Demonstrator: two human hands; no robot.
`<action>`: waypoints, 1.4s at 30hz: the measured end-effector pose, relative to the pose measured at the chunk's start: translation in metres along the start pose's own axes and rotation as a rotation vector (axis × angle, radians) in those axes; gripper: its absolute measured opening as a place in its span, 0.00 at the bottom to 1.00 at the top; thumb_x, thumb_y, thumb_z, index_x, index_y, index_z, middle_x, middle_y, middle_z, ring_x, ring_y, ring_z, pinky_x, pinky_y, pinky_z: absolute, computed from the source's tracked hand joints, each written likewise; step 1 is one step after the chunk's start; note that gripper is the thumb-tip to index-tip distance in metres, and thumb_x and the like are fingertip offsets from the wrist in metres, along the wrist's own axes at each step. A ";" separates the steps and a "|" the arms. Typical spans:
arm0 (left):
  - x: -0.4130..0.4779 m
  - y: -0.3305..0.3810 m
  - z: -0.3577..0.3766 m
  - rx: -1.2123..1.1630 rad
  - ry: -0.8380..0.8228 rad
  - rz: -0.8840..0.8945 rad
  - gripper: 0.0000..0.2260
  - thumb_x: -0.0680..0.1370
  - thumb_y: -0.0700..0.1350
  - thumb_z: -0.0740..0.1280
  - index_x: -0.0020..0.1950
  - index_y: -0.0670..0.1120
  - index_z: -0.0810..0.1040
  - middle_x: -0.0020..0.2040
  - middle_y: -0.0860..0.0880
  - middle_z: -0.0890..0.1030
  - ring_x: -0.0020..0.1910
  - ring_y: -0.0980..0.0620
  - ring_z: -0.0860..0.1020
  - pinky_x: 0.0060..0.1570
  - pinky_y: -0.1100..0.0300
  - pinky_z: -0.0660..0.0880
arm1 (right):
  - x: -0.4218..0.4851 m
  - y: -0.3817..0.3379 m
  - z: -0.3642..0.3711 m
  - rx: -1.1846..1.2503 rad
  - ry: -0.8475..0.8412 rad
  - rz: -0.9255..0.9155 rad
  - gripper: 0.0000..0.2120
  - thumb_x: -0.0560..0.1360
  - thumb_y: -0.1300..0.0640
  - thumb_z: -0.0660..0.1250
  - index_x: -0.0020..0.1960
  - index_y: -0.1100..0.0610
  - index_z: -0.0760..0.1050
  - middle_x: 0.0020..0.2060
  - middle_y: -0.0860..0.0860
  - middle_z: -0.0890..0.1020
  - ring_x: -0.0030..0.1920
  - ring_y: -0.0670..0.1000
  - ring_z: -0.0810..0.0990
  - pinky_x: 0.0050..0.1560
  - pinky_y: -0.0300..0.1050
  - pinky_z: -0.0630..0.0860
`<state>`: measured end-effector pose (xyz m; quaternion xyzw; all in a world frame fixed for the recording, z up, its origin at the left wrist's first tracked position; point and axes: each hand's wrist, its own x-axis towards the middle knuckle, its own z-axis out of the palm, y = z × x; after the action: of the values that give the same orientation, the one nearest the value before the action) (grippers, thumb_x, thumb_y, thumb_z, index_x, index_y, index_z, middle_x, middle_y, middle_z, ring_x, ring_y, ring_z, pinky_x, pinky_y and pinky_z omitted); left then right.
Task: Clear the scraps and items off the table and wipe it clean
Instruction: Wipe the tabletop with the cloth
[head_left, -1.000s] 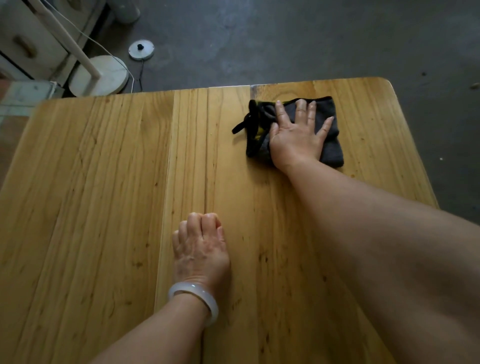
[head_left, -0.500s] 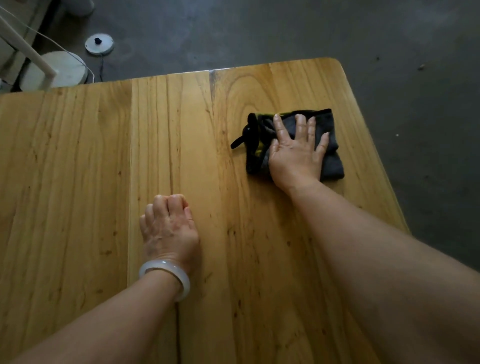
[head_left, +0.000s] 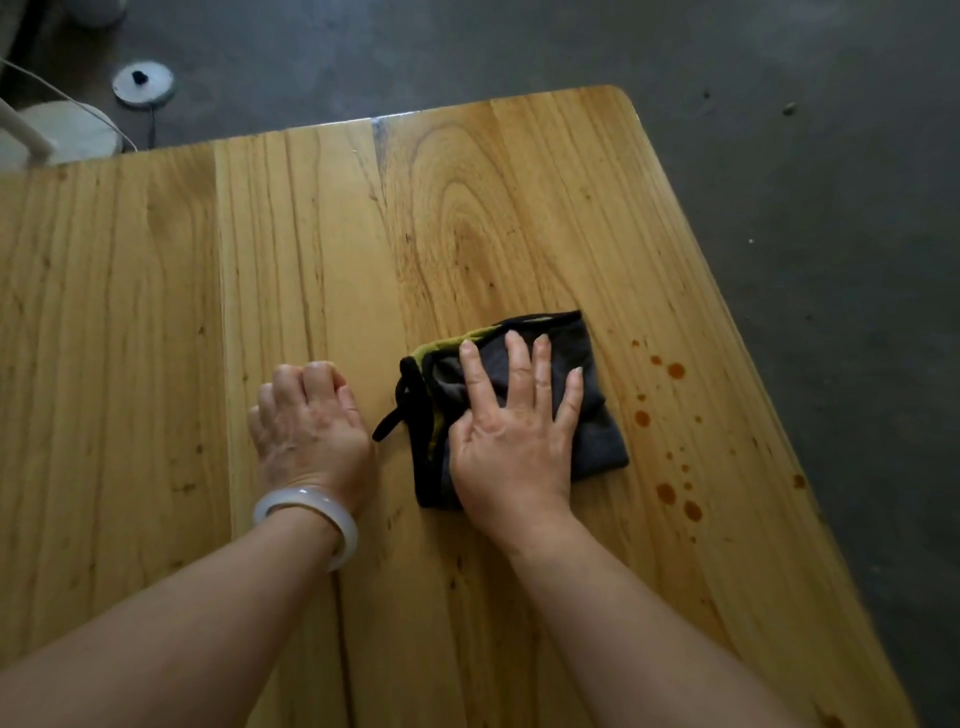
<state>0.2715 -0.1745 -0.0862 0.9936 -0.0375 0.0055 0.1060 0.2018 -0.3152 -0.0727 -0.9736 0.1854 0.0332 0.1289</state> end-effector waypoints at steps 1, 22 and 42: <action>0.000 0.000 0.000 0.002 0.005 0.005 0.09 0.78 0.47 0.51 0.50 0.45 0.68 0.50 0.43 0.67 0.48 0.43 0.66 0.52 0.48 0.63 | 0.002 -0.001 0.000 -0.008 0.003 0.002 0.32 0.76 0.49 0.45 0.80 0.48 0.55 0.79 0.59 0.54 0.80 0.62 0.45 0.74 0.69 0.40; -0.001 0.001 -0.004 -0.021 -0.014 -0.013 0.11 0.76 0.49 0.49 0.49 0.47 0.68 0.48 0.46 0.66 0.45 0.48 0.63 0.49 0.50 0.64 | 0.133 0.019 -0.020 -0.115 -0.092 -0.024 0.32 0.81 0.36 0.42 0.80 0.45 0.38 0.80 0.56 0.38 0.78 0.59 0.33 0.73 0.68 0.34; -0.001 0.001 -0.001 -0.015 -0.016 -0.011 0.08 0.79 0.48 0.51 0.49 0.47 0.67 0.49 0.46 0.66 0.47 0.46 0.64 0.51 0.50 0.63 | 0.067 0.040 -0.026 -0.071 -0.129 -0.031 0.30 0.82 0.37 0.44 0.80 0.43 0.37 0.79 0.53 0.35 0.78 0.57 0.31 0.74 0.65 0.32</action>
<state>0.2705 -0.1755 -0.0846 0.9930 -0.0331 -0.0034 0.1130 0.2498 -0.3819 -0.0648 -0.9761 0.1604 0.1005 0.1063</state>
